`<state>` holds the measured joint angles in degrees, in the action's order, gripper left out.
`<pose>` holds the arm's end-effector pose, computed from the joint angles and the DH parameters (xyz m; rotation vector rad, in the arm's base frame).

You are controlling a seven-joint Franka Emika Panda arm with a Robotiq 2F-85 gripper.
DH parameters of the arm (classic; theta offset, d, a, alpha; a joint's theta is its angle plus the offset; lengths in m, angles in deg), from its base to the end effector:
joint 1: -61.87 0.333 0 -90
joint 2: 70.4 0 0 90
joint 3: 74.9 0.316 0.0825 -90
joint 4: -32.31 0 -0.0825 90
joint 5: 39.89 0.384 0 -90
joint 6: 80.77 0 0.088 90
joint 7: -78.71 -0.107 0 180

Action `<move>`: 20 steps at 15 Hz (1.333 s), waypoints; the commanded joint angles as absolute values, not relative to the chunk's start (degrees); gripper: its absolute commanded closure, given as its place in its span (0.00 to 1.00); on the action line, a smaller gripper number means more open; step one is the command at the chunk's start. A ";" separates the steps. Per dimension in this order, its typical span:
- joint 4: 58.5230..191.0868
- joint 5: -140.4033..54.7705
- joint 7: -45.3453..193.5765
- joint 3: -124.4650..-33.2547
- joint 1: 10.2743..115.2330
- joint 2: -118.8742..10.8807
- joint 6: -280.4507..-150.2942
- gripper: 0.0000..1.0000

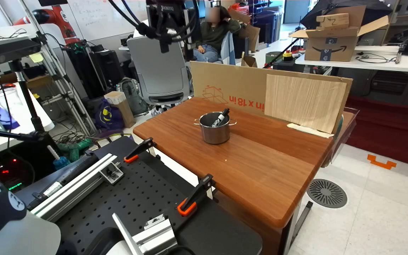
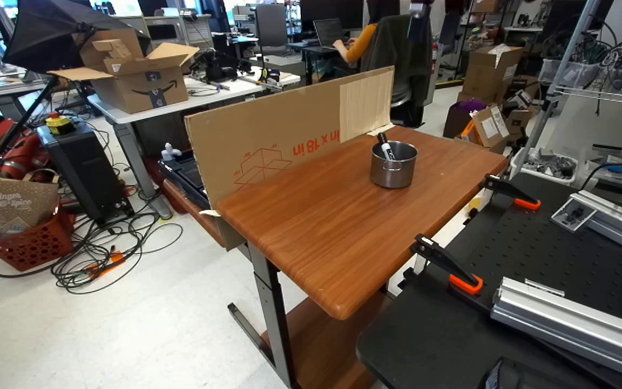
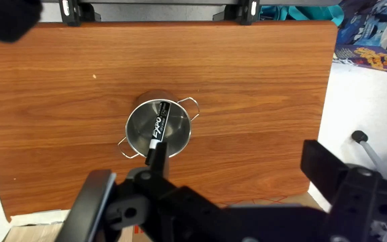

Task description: Take the marker out of the pot

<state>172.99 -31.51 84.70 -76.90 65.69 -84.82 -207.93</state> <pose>0.4491 0.0189 0.3936 -3.0152 -0.0751 -0.0297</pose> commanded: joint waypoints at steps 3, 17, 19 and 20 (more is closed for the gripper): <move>170.13 -29.45 82.71 -77.13 63.41 -74.44 -214.33 0.00; 159.14 -28.88 74.10 -77.01 61.02 -53.21 -223.24 0.00; 157.94 -29.33 72.87 -77.02 61.24 -51.16 -223.31 0.00; 157.40 -29.56 72.23 -77.05 61.38 -50.27 -223.25 0.00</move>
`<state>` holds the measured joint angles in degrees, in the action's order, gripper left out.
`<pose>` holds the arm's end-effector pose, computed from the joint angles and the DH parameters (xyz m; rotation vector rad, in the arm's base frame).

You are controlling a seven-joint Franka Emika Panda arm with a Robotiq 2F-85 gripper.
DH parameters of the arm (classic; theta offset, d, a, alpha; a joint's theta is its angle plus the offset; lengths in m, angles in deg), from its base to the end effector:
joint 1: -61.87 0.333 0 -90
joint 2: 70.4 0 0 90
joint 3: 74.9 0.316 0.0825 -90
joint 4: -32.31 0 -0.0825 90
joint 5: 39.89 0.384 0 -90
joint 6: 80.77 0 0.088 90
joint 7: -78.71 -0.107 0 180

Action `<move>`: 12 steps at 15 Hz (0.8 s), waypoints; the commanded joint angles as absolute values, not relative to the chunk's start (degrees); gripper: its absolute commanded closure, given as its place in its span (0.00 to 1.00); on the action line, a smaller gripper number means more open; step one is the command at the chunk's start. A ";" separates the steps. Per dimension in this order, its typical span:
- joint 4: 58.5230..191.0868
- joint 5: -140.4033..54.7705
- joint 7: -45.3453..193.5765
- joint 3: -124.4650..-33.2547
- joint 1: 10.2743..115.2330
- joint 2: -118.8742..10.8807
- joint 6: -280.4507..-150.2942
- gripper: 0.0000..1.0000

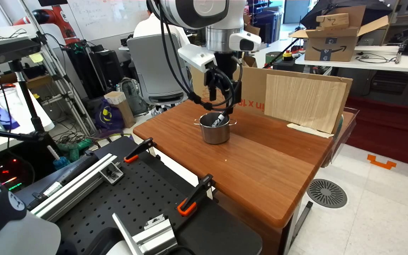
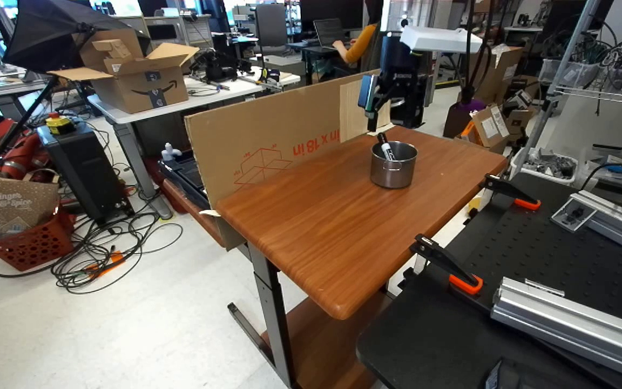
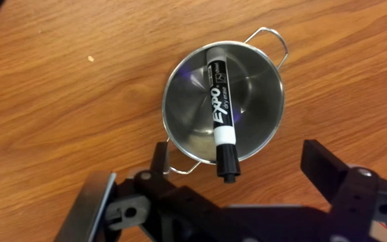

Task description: Take the marker out of the pot

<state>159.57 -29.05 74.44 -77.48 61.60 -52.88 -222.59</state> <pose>0.5443 -0.0279 0.2321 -3.0132 0.4160 0.0784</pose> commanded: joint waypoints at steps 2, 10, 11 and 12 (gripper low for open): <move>156.42 -29.79 71.37 -77.05 61.51 -49.02 -222.99 0.03; 153.20 -30.80 69.35 -77.39 61.85 -46.05 -222.49 0.68; 153.06 -30.82 69.26 -77.41 61.85 -46.01 -222.48 0.74; 152.91 -30.88 69.16 -77.42 61.86 -45.96 -222.42 0.82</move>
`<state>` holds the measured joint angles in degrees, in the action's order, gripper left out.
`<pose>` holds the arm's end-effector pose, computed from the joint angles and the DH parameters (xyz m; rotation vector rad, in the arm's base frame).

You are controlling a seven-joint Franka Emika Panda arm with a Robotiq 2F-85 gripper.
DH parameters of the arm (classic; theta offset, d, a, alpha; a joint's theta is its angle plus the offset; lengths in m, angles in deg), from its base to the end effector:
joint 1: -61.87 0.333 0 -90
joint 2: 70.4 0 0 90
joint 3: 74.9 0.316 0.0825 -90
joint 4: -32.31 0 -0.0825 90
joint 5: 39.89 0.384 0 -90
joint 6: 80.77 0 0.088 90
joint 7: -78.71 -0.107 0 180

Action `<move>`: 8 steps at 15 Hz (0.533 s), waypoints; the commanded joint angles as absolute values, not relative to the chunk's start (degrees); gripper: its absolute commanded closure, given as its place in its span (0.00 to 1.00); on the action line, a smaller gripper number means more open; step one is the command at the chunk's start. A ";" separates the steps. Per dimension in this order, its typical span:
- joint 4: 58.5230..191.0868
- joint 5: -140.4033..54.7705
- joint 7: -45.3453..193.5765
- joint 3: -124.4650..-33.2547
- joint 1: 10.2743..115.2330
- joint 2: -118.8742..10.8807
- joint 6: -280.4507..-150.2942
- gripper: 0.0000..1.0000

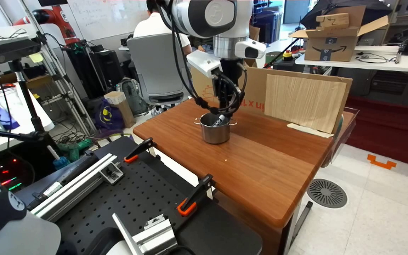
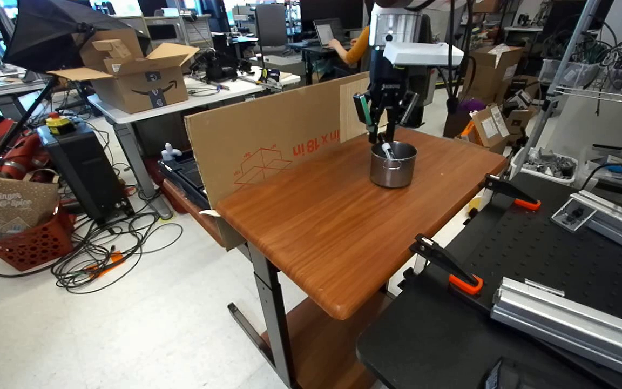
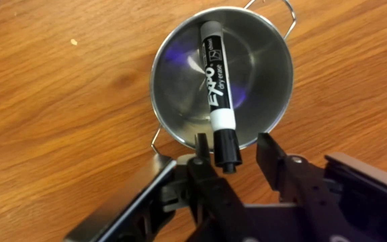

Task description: Take the marker out of the pot

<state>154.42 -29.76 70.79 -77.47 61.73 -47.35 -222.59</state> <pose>0.5677 -0.0275 0.2117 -3.0152 0.4938 0.0926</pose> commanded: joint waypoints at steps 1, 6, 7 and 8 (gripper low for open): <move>152.74 -30.90 69.09 -77.41 61.87 -45.87 -222.34 0.89; 153.34 -30.57 69.71 -77.14 61.65 -47.06 -222.41 0.95; 153.65 -30.48 69.89 -77.06 61.61 -47.45 -222.68 0.95; 154.06 -30.30 70.27 -76.90 61.50 -48.15 -222.74 0.95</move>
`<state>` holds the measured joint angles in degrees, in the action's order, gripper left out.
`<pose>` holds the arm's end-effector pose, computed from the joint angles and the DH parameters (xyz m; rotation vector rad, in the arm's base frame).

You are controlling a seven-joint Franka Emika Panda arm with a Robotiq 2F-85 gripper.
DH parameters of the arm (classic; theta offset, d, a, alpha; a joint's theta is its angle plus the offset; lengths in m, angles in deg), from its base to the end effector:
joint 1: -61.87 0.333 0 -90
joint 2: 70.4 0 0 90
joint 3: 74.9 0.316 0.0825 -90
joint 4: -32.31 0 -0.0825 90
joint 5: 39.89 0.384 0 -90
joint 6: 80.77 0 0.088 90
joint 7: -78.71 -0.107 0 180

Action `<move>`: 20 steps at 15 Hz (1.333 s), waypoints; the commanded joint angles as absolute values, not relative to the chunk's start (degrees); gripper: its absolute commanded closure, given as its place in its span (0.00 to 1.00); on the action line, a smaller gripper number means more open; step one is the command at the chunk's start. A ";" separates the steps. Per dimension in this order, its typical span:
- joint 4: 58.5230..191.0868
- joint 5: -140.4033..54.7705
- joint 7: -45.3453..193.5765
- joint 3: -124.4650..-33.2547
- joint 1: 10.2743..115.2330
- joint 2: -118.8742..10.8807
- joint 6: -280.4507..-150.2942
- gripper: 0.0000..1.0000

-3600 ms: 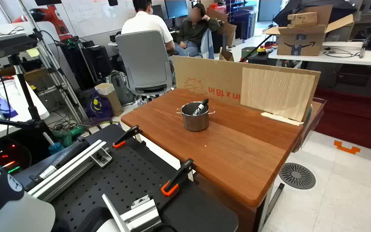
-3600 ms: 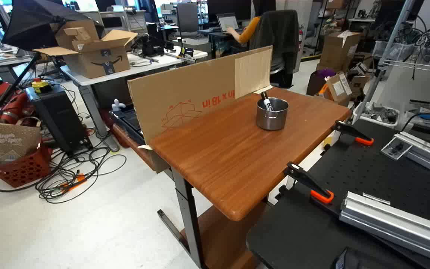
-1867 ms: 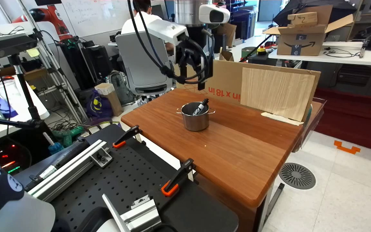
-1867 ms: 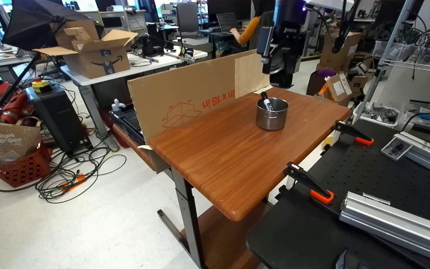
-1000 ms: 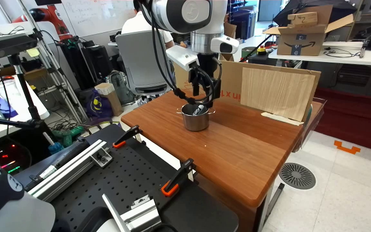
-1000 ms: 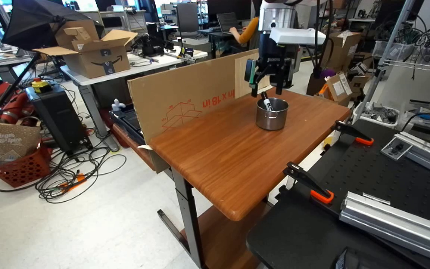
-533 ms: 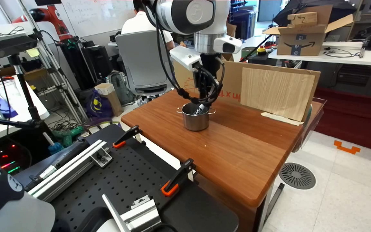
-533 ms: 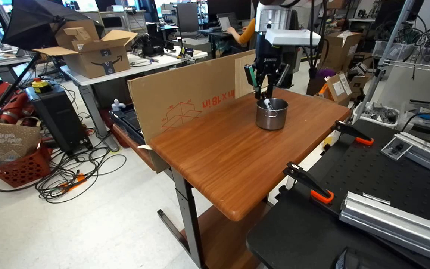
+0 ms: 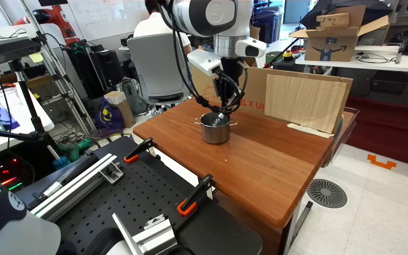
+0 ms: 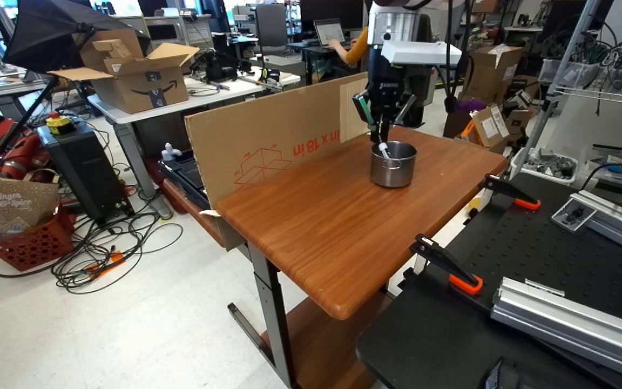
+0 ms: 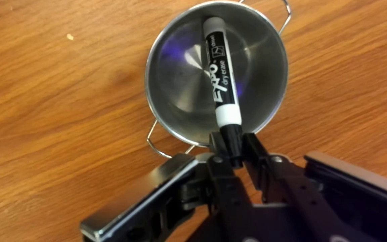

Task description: Take the marker out of the pot

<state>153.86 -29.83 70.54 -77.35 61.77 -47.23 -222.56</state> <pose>0.5711 -0.0260 0.2141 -3.0147 0.4940 0.0823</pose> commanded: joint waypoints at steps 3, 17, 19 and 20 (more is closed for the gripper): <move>155.37 -30.25 70.91 -76.55 61.52 -50.40 -222.92 0.95; 167.55 -33.04 69.98 -72.44 65.17 -68.21 -228.61 0.95; 166.94 -33.53 69.20 -71.59 66.07 -66.26 -229.02 0.95; 166.05 -33.61 69.05 -71.24 66.44 -64.66 -229.07 0.95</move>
